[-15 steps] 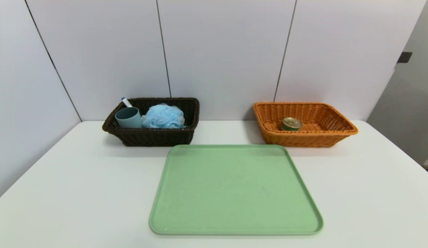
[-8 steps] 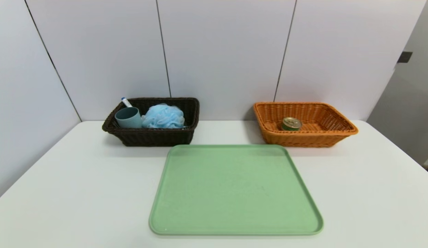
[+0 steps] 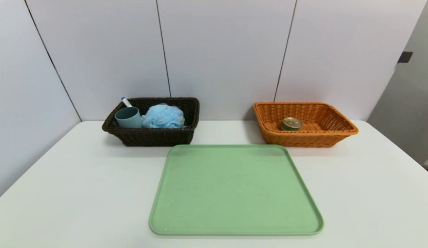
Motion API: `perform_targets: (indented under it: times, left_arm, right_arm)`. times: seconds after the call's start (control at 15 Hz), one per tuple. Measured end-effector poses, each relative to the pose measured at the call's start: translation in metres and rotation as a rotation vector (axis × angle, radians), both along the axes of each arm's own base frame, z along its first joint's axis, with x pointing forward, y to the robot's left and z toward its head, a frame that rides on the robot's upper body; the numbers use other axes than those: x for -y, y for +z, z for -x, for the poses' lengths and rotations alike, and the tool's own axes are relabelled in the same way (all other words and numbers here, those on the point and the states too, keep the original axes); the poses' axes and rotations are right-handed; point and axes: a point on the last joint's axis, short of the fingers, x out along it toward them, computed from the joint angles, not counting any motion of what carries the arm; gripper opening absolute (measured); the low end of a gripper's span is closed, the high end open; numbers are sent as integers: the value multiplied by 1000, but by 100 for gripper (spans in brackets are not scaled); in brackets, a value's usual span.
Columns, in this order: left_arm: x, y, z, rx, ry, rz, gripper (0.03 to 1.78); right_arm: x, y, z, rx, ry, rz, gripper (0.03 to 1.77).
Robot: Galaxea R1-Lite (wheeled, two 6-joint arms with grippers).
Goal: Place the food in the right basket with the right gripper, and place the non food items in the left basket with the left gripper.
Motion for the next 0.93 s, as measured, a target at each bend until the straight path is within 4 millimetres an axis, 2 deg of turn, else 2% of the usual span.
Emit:
perform_targets:
  times: [0.2, 0.53, 0.93]
  left_arm:
    - [0, -18, -2, -169, -17, 54, 169]
    - [0, -20, -2, -185, -17, 85, 169]
    - [0, -20, -2, -184, -17, 93, 169]
  right_arm:
    - [0, -20, -2, -196, 4, -30, 170]
    - [0, -21, -2, -203, -3, -123, 170]
    - [0, -21, -2, -203, -6, -125, 170]
